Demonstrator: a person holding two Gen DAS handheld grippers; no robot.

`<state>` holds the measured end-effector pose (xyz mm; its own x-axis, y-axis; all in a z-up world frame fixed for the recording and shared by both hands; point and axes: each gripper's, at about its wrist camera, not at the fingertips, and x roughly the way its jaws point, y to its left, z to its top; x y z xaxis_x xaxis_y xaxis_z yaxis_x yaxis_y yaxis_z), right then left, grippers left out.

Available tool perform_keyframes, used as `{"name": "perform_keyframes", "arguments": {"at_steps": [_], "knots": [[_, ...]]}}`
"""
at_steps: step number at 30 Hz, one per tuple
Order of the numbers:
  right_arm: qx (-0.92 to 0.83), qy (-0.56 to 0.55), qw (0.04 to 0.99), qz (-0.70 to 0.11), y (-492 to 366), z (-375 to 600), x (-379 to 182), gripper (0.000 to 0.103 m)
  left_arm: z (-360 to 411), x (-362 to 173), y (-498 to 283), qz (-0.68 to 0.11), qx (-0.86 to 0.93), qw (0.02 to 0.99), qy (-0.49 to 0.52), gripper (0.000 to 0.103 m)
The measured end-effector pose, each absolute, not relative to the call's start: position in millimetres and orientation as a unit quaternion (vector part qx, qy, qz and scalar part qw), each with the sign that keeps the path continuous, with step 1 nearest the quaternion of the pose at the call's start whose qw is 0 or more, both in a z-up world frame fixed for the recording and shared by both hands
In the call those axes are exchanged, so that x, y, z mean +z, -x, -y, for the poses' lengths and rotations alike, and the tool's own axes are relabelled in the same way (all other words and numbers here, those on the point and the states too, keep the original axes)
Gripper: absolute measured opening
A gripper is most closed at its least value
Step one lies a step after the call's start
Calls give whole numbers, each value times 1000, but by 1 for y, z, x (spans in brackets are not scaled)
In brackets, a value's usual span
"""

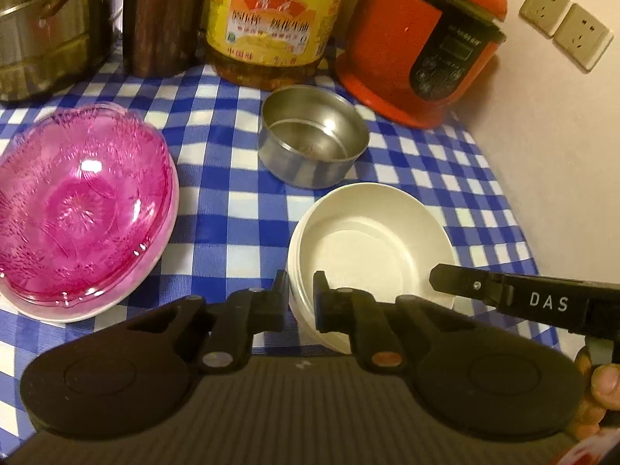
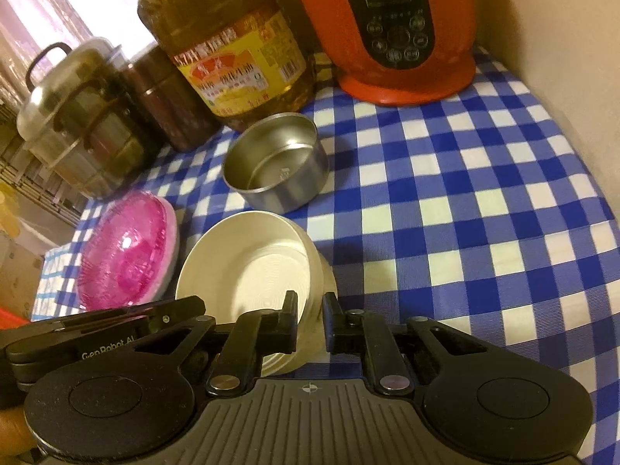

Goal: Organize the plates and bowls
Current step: 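Lift the cream-white bowl with both tools over the green bowl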

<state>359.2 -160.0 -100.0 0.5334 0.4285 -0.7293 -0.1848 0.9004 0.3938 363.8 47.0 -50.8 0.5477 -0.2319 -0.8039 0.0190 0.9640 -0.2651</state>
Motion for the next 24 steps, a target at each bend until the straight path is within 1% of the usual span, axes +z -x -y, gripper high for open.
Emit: {"name": "perform_keyframes", "arguments": {"at_steps": [9,15,24], "knots": [[185,-145,872,-429,-332,168,-56,13,-43,-5,-339,-451,-76,881,118,11],[187,-150,875,-420,-297,174,-30,13,-37,24,-310,-442,-83,887,108,11],[190,-149,872,-425,-248,183,-22,13,-30,40,-260,-443,-89,885,111,11]]}}
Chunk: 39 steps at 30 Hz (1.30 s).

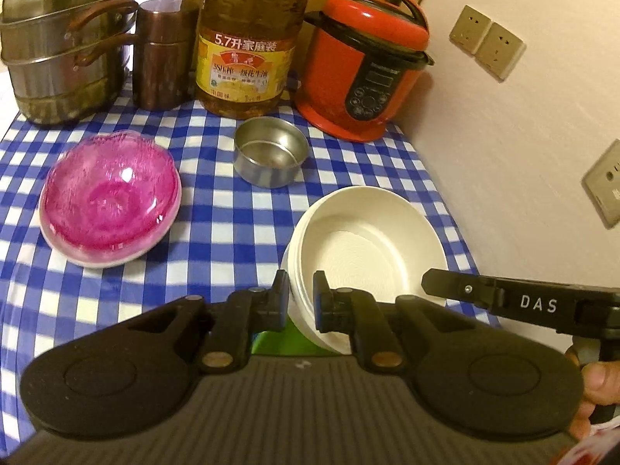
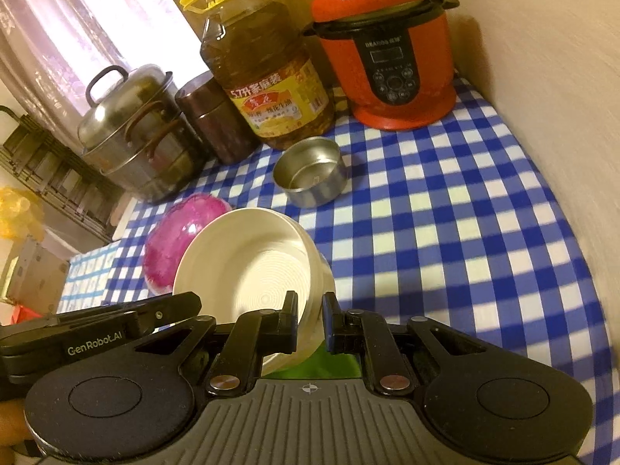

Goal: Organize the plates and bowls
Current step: 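Lift the cream-white bowl with both tools over the green bowl, then lower the cream-white bowl into the green bowl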

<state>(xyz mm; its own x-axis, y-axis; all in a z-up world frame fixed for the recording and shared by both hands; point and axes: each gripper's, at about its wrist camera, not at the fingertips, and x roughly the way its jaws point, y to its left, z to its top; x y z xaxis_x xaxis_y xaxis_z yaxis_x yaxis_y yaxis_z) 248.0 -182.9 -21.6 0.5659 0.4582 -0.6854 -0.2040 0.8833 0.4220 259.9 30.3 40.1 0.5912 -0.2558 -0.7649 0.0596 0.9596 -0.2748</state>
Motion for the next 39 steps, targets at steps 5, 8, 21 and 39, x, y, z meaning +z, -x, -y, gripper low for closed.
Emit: {"name": "perform_keyframes", "arguments": {"at_steps": [5,8,21,39], "knots": [[189,-158,866,-434,-226,189,-28,13,-26,35,-237,-450,-92,881,117,11],[186,-158,864,-440,-217,190,-34,13,-23,29,-227,-457,-91,877,118,11],[184,-140,859,-457,-205,184,-56,12,-25,3,-211,-480,-85,865,119,11],[179,-111,852,-478,-208,173,-81,12,-24,-20,-214,-502,-80,855,100,11]]}}
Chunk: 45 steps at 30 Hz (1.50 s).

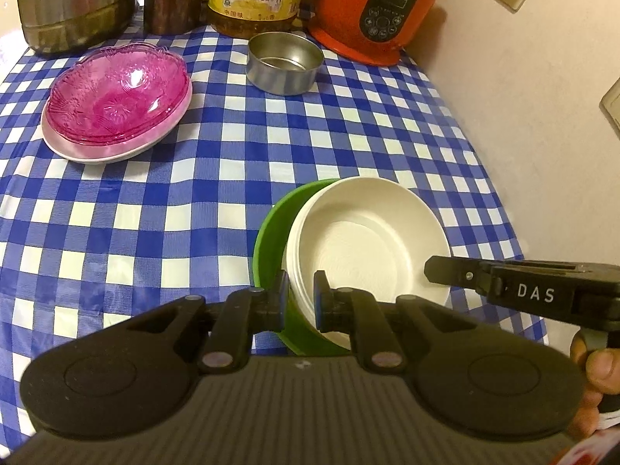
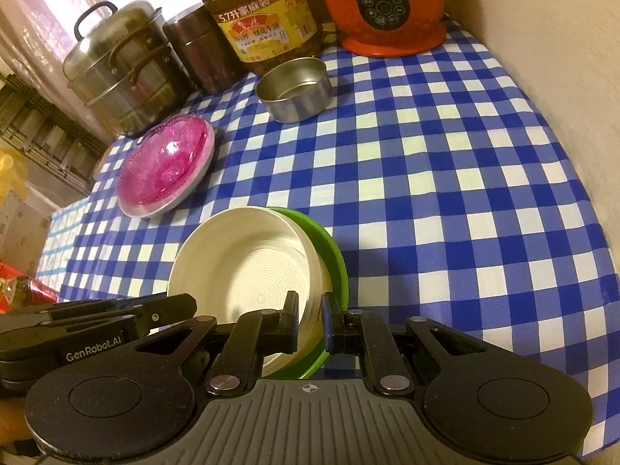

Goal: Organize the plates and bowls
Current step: 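Lower the cream-white bowl into the green bowl, then open both tools off the cream-white bowl rim and pull back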

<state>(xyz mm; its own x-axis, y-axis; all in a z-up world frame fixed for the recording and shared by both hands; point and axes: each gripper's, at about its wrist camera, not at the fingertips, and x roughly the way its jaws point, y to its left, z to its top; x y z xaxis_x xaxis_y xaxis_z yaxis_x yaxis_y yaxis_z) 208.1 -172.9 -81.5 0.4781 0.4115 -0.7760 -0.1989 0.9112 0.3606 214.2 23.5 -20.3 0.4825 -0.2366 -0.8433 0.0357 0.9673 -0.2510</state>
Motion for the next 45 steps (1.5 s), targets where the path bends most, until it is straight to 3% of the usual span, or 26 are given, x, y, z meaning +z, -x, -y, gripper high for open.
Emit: {"name": "perform_keyframes", "arguments": {"at_steps": [45], "knots": [[185,-73,852,-485,-216,163,-90,13,-16,-31,-219,-515,-74,850,81,12]]}}
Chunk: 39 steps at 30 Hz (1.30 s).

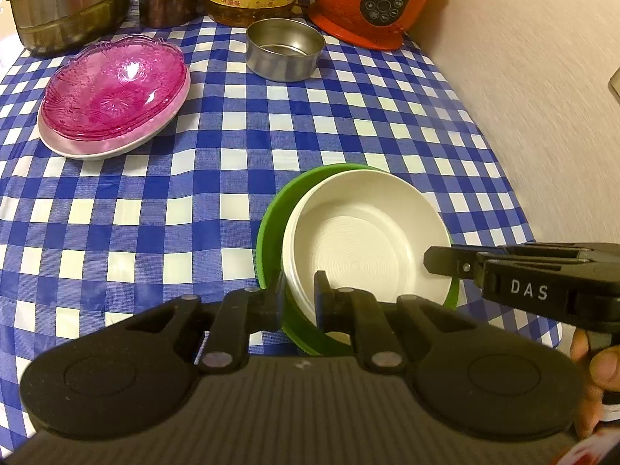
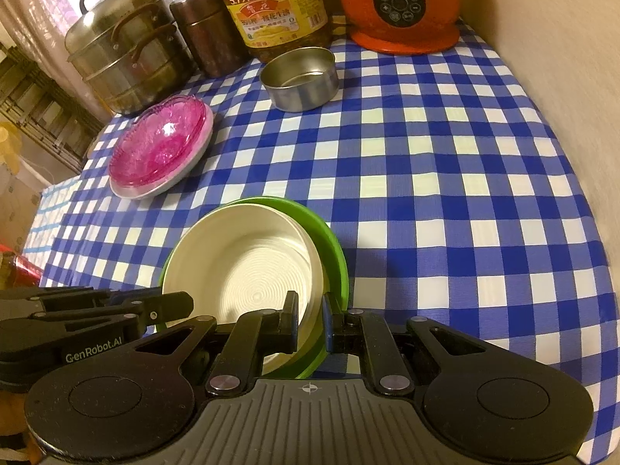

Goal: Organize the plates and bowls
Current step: 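Open both tools off the cream-white bowl rim and pull back, then move both tools to the small steel bowl near the oil bottle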

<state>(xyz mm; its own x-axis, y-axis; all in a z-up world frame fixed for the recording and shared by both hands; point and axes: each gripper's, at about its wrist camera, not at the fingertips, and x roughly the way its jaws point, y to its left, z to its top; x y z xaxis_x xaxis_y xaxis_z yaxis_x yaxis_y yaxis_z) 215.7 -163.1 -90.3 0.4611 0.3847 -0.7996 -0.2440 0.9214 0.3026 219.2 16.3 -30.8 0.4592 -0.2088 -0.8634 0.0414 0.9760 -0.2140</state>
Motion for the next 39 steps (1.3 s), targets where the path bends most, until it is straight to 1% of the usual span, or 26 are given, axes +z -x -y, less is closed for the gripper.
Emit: {"name": "perform_keyframes", "arguments": {"at_steps": [3,5,7,8,9,12,25,39], "knots": [[185,-76,851,-485,-216,163,-90,14,-16,-31,-219,-514,-73,850,83,13],[186,-77,851,-484,-216,163,-90,15,-16,-31,-219,-513,-73,851,85,16],[189,-81,852,-481,-215,163,-90,21,-17,-30,-218,-509,-74,853,87,19],[193,-84,852,-479,-215,163,-89,27,-17,-29,-218,-508,-75,854,88,21],[197,-87,852,-478,-215,162,-89,31,-17,-28,-218,-507,-75,854,89,21],[197,-86,853,-475,-214,160,-87,34,-19,-26,-217,-501,-74,857,92,22],[185,-104,864,-456,-194,174,-70,36,-34,-8,-197,-474,-66,868,132,25],[158,-63,877,-450,-148,177,-64,37,-38,11,-161,-459,-66,876,136,26]]}}
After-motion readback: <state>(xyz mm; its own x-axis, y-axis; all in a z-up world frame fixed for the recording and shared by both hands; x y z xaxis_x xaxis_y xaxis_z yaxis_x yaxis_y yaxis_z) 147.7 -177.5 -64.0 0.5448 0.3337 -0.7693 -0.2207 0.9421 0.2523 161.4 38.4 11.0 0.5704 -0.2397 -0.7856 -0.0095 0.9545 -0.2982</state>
